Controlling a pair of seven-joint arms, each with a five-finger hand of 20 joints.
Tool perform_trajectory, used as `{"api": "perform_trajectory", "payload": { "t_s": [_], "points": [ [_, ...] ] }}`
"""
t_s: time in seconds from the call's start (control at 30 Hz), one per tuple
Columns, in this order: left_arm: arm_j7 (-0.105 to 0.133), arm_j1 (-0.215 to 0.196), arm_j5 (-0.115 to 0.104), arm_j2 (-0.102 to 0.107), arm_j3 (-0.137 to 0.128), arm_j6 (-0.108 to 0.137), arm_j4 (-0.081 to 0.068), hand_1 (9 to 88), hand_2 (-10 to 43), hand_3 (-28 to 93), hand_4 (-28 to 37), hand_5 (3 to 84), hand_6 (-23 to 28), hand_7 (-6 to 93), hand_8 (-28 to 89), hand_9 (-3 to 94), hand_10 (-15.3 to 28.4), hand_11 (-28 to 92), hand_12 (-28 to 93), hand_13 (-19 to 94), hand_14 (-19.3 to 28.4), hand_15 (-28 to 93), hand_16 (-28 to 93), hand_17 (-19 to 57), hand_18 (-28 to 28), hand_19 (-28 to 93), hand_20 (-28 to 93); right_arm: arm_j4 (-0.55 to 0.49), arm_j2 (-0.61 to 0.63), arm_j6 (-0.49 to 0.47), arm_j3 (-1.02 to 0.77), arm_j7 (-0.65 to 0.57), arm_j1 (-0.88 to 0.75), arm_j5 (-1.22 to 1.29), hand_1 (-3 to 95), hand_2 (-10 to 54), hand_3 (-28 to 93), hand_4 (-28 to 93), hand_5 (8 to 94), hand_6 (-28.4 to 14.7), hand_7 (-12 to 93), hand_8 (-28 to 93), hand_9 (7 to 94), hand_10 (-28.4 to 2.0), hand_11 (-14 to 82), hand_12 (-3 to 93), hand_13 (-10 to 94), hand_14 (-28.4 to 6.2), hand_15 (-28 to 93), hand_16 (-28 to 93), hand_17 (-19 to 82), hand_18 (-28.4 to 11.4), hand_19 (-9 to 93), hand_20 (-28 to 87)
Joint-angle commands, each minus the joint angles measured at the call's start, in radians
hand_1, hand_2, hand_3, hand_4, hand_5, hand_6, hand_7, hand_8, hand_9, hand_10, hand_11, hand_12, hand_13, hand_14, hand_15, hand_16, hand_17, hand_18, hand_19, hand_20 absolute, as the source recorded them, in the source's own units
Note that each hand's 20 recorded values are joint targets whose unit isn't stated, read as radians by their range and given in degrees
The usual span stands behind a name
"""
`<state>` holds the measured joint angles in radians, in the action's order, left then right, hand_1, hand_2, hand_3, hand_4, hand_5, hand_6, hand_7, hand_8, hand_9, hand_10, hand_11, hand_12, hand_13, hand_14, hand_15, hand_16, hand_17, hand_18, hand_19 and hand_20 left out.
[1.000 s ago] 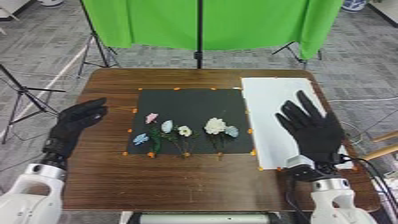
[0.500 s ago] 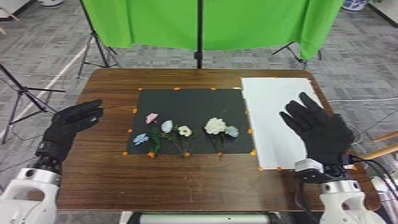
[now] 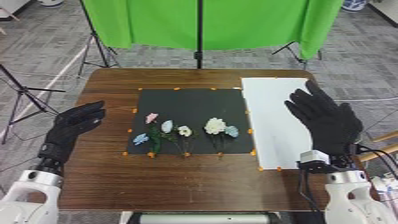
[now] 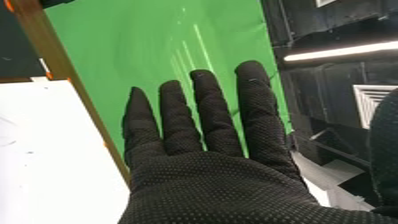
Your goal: Arrange flowers
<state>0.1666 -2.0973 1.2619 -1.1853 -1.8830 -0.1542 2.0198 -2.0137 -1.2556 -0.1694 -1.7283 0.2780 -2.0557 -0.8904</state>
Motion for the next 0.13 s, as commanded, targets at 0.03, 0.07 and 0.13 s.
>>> {"api": "perform_trajectory", "payload": {
  "t_s": [0.03,0.07,0.13],
  "points": [
    [0.008,0.004,0.008,-0.016,0.007,-0.012,0.0,37.3,-6.0,65,-10.3,46.9,5.3,11.2,-6,43.8,13.8,17,11,36,16.9,13,1,8.8,10.6,5,19,-0.003,-0.004,-0.004,0.008,-0.005,-0.005,0.001,3.4,1.6,77,-17,43.8,-0.9,9,-7,39.4,-15.1,4.3,13.5,28,-15.7,7,19,13,-16.7,10,24],
    [0.007,0.005,0.007,-0.017,0.007,-0.014,-0.001,37.3,-6.0,65,-10.3,46.9,5.3,11.2,-6,43.8,13.8,17,11,36,16.9,13,1,8.8,10.6,5,19,-0.003,-0.003,0.001,0.012,-0.007,-0.006,0.003,3.5,1.6,77,-17,43.9,-0.9,9,-7,39.5,-15.1,4.3,13.6,28,-15.8,7,19,13,-16.7,10,25],
    [0.006,-0.001,0.007,-0.019,0.004,-0.015,0.002,37.3,-6.0,65,-10.3,46.9,5.3,11.1,-6,43.8,13.8,17,11,36,16.9,13,1,8.8,10.6,5,19,-0.004,0.0,0.01,0.018,-0.011,-0.009,0.006,3.5,1.6,77,-17,44.0,-0.9,9,-7,39.6,-15.1,4.2,13.7,29,-15.8,7,19,13,-16.7,10,25]
  ]
}}
